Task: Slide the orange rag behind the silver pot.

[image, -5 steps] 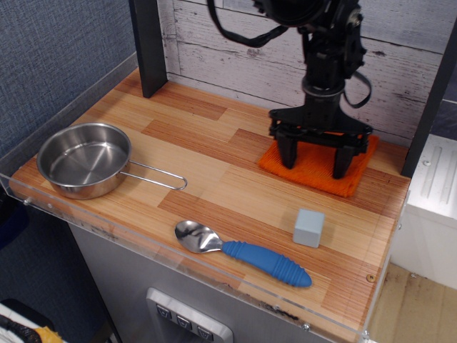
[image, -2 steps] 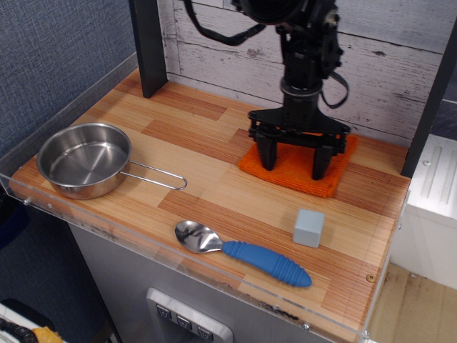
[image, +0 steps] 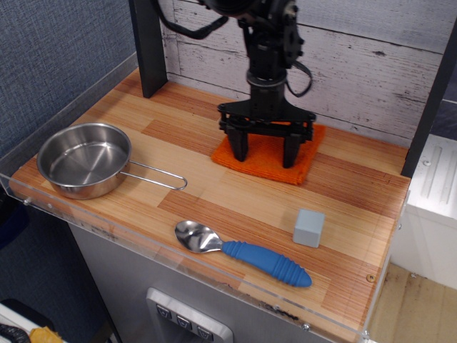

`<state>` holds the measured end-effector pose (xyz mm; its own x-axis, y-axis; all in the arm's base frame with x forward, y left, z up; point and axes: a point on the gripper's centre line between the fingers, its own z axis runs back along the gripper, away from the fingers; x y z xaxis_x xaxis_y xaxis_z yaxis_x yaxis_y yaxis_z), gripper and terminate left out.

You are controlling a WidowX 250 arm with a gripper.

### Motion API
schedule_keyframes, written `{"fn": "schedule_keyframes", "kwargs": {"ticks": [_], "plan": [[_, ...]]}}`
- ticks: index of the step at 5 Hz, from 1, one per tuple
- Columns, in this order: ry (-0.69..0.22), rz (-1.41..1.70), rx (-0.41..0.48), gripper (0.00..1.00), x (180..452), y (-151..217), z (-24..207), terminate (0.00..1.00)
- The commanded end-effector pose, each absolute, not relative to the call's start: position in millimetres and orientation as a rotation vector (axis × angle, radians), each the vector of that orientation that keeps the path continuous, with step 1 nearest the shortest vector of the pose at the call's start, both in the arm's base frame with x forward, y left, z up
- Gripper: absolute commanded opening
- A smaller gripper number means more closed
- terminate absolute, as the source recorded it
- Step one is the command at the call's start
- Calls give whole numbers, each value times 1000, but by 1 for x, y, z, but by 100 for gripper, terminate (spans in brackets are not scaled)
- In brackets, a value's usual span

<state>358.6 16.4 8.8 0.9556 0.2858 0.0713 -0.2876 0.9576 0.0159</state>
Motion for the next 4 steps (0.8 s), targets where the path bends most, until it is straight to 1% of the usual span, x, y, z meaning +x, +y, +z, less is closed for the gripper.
{"fn": "schedule_keyframes", "kwargs": {"ticks": [1,4], "plan": [[-79,371,31,100,353,63,13,0],[-73,490,38,100,332,135,10,0]]}}
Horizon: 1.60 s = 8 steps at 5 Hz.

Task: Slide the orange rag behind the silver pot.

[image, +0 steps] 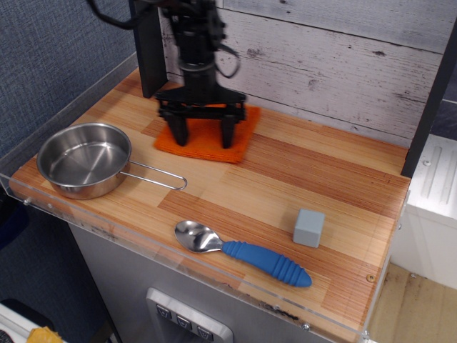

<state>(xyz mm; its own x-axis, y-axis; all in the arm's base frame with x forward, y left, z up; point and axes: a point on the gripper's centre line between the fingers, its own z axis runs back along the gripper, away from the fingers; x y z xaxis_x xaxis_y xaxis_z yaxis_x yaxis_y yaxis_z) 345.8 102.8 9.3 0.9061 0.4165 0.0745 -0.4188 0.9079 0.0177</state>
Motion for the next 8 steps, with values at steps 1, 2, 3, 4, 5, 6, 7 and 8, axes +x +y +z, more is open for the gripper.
{"fn": "schedule_keyframes", "kwargs": {"ticks": [1,2,3,4,5,6,7,8], "plan": [[-63,530,29,100,325,159,6,0],[-57,558,35,100,319,175,3,0],[-52,568,30,100,318,182,1,0],[-60,560,16,100,320,177,2,0],[-70,544,7,100,324,168,6,0],[-101,541,-14,100,329,161,16,0],[-124,522,-14,100,337,153,30,0],[-134,510,-23,100,339,147,38,0]]}}
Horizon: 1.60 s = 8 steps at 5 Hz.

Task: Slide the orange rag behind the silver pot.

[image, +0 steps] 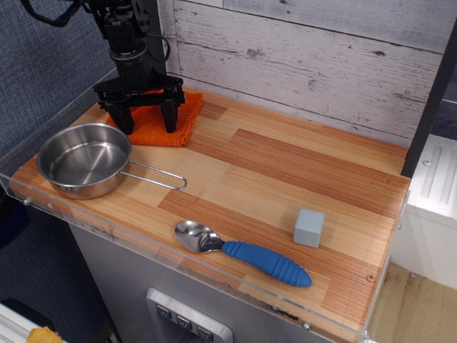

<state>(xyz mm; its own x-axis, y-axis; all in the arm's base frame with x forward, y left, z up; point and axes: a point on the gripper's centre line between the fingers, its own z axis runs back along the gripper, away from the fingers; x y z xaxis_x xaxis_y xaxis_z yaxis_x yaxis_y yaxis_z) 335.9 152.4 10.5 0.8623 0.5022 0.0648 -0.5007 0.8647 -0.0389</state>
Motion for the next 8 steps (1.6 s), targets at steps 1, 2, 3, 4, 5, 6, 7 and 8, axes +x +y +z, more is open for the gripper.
{"fn": "schedule_keyframes", "kwargs": {"ticks": [1,2,3,4,5,6,7,8], "plan": [[-152,496,-23,100,342,140,51,0],[-180,489,-33,100,345,134,66,0],[-202,479,-35,100,348,128,80,0],[-232,466,-33,100,349,121,97,0],[-251,488,-25,100,345,115,108,0],[-251,488,-25,100,345,115,108,0],[-251,488,-25,100,345,115,108,0],[-251,488,-25,100,345,115,108,0]]}}
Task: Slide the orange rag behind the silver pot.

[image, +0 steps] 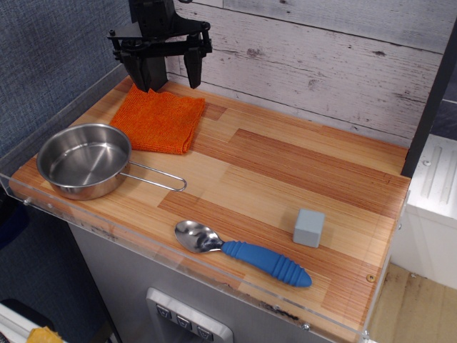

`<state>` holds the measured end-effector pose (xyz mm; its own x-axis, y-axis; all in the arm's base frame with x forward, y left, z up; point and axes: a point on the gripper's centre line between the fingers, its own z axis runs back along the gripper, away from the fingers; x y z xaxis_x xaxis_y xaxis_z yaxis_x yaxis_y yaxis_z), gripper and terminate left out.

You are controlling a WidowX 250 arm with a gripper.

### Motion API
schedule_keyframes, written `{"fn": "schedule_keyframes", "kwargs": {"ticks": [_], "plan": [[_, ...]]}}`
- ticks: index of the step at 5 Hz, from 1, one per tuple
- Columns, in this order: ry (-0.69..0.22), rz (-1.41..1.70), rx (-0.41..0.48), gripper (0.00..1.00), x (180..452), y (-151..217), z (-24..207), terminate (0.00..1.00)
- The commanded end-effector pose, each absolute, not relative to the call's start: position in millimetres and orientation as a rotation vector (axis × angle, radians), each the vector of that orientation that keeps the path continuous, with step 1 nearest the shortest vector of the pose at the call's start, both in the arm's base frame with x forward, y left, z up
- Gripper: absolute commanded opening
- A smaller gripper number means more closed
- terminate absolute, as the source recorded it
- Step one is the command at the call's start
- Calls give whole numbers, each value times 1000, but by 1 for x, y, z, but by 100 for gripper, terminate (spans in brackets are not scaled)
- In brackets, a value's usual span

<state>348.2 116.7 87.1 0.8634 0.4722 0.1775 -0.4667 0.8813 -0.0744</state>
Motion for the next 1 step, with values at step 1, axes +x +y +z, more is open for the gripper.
{"fn": "schedule_keyframes", "kwargs": {"ticks": [1], "plan": [[-251,488,-25,100,345,115,108,100]]}}
